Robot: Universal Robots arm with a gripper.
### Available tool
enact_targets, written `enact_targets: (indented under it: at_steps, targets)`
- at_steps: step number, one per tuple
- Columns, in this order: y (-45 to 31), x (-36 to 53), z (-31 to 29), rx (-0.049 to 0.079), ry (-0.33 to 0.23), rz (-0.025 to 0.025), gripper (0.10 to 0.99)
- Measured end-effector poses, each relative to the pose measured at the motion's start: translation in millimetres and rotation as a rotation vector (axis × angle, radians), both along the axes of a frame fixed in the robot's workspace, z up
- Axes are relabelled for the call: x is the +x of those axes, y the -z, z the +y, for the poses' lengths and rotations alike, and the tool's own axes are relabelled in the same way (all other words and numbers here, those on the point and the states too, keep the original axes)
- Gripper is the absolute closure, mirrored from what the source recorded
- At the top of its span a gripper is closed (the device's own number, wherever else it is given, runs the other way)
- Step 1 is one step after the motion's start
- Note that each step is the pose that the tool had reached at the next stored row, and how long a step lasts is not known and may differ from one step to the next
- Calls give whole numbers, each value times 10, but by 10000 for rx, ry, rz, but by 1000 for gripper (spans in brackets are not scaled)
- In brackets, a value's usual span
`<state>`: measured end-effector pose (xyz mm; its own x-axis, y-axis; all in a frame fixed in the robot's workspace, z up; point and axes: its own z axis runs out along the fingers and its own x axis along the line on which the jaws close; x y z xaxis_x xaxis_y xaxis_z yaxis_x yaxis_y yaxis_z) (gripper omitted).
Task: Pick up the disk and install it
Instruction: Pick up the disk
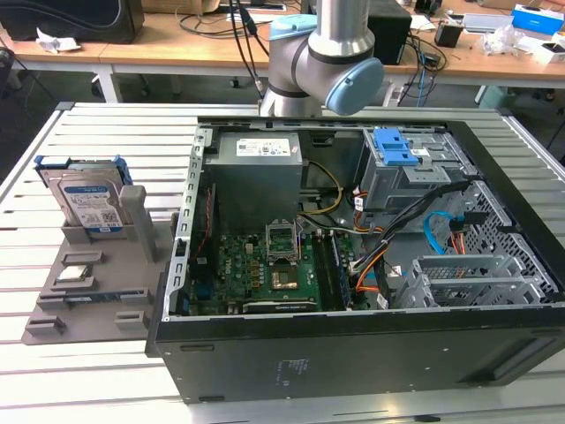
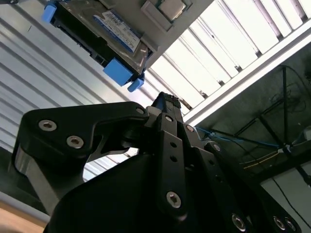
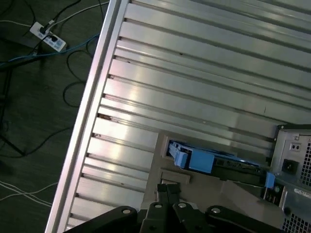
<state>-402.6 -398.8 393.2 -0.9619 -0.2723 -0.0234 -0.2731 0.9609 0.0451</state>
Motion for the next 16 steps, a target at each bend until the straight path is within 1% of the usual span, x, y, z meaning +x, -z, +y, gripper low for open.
enact_targets:
  at_steps: [3, 6, 9, 16]
  targets:
    - [0, 0, 0, 0, -404, 0, 980]
    - [0, 0, 0, 0, -997, 1, 980]
    - [0, 0, 0, 0, -1423, 1, 980]
    - [0, 0, 0, 0, -2233, 0, 980]
